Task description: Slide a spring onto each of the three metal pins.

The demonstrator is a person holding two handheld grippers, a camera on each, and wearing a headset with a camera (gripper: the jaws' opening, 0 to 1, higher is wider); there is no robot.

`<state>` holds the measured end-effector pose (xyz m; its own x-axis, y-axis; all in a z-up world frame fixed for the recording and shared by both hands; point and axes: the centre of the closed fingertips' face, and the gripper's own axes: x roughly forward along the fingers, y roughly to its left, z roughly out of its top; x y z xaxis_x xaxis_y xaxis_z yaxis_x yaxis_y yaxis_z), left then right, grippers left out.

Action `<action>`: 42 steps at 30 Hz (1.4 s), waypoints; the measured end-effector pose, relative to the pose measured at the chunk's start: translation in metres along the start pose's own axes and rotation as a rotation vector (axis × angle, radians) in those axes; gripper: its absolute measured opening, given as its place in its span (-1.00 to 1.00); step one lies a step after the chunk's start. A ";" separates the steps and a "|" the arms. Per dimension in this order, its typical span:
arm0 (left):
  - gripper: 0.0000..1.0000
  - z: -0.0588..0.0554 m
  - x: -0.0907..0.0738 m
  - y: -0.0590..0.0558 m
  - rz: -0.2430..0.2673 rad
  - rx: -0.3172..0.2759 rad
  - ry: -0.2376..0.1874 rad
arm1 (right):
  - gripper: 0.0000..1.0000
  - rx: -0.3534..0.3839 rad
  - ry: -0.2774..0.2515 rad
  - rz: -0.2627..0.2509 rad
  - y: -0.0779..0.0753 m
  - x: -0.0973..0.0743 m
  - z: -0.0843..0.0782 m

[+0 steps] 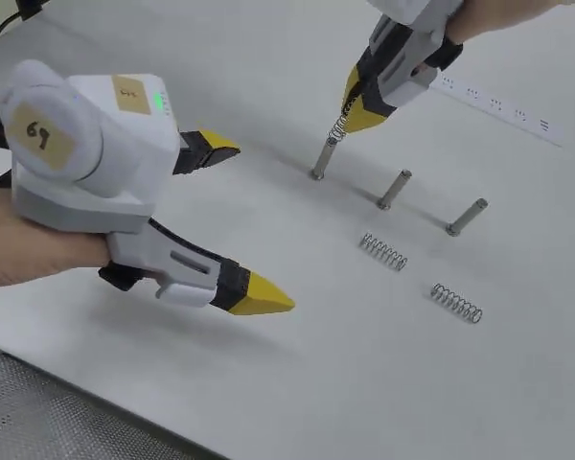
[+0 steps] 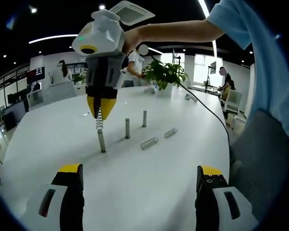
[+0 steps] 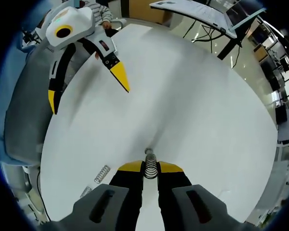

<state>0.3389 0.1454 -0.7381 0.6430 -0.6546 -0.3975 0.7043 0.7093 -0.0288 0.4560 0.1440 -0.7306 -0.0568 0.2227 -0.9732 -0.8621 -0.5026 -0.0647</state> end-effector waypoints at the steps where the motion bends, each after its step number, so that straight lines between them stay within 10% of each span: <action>1: 0.90 0.000 0.000 0.000 0.001 0.000 0.001 | -0.84 0.000 -0.001 0.001 0.000 0.000 0.000; 42: 0.86 -0.006 -0.004 0.007 0.009 -0.021 0.016 | -0.84 -0.015 0.080 0.070 -0.005 0.052 -0.002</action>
<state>0.3395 0.1542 -0.7422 0.6443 -0.6438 -0.4129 0.6919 0.7206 -0.0439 0.4585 0.1563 -0.7815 -0.0754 0.1199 -0.9899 -0.8497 -0.5272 0.0009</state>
